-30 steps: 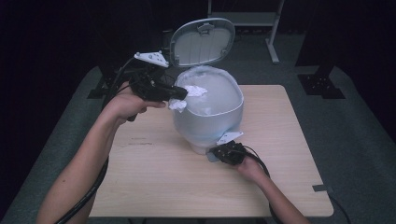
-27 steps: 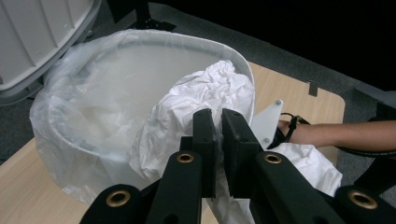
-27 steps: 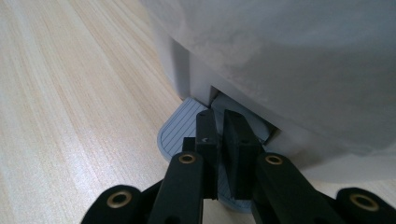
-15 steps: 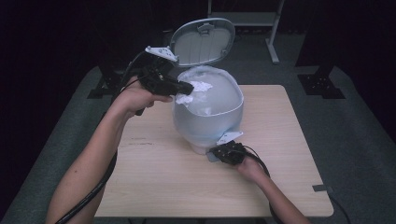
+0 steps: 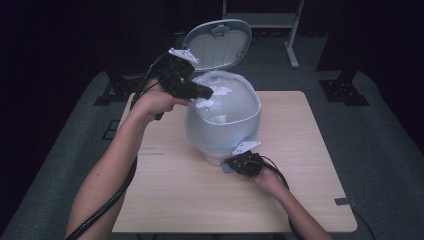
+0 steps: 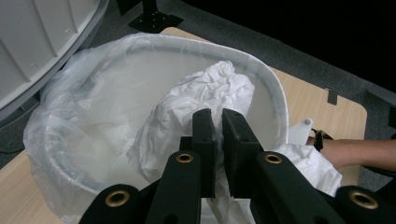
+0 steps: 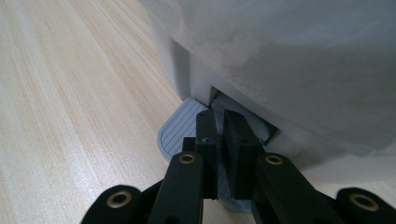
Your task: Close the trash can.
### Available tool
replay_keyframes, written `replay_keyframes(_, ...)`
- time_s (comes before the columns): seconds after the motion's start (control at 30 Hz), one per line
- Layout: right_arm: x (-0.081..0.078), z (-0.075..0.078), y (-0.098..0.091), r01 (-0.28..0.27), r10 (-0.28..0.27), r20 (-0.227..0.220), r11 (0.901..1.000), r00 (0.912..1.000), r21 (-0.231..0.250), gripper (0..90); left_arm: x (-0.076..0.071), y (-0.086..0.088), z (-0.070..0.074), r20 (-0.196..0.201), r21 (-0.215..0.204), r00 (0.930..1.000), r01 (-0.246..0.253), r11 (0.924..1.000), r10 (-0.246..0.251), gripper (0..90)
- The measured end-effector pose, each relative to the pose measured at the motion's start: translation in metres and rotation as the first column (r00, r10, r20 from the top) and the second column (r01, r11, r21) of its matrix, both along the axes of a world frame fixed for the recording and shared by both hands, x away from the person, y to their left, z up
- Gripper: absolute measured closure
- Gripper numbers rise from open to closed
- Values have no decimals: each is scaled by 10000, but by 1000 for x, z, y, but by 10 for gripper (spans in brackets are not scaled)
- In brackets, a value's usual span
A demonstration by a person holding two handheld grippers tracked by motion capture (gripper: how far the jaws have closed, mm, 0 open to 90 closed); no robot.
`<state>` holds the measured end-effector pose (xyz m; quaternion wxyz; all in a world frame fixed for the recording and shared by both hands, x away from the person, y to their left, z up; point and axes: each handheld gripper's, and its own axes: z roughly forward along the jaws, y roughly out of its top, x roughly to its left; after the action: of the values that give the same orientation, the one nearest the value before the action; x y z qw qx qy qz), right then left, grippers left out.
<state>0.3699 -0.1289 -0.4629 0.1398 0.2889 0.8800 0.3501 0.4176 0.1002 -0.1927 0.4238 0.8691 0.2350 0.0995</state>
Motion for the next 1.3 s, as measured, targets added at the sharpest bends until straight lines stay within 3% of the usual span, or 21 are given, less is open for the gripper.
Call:
replay_keyframes(0.53,0,0,0,23,-23,-30,10000,10000,48,841,22,-19,-16,-229,200,9996,-176,9996,181,842)
replay_keyframes(1.17,1,0,0,15,-14,-94,10000,10000,61,841,34,-32,-27,-72,678,9998,-201,9975,207,842)
replay_keyframes(1.3,1,0,0,11,-11,-88,10000,10000,46,841,33,-35,-29,31,735,9996,-277,9969,276,792)
